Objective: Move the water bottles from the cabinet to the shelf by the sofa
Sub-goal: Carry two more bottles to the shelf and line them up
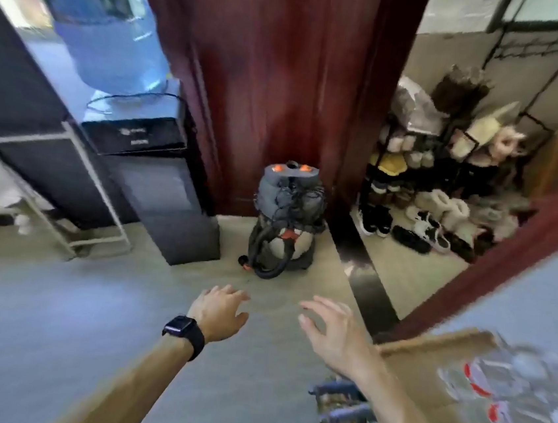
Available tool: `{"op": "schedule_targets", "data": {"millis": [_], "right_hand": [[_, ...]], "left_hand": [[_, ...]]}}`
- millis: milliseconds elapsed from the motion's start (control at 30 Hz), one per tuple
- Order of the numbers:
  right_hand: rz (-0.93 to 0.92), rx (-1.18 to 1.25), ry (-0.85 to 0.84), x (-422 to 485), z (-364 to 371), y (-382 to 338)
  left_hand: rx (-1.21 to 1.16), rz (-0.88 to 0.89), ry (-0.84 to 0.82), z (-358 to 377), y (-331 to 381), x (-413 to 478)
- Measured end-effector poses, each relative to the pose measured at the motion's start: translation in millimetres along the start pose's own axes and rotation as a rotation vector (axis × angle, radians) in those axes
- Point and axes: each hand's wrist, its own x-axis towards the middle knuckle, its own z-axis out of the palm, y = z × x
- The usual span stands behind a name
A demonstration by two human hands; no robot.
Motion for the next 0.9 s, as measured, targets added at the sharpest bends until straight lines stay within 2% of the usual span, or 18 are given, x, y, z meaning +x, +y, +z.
{"op": "schedule_targets", "data": {"millis": [233, 333, 467, 567, 667, 900], "right_hand": [[-0.526, -0.139, -0.073, 90.8, 41.6, -236.9], [-0.671, -0.118, -0.072, 105.9, 81.8, -338.6], [-0.842, -0.162, -0.137, 109.3, 135.8, -446.4], [-0.929, -0.217, -0.186, 108.9, 171.1, -501.7], [-0.959, -0.293, -0.209, 122.6, 199.9, -538.1], [-0.972, -0.384, -0.304, 199.4, 249.3, -588.9]], "left_hand": [[-0.09, -0.45, 0.374, -76.0, -221.6, -150.5], [-0.077, -0.578, 0.458, -100.5, -305.5, -224.9], [-0.07, -0.729, 0.569, -111.0, -379.3, -302.8], [-0.078, -0.82, 0.612, -102.8, -420.4, -338.0], [-0.105, -0.895, 0.583, -90.0, -454.3, -352.2], [-0.171, -0.982, 0.478, -75.0, -526.9, -326.2]]}}
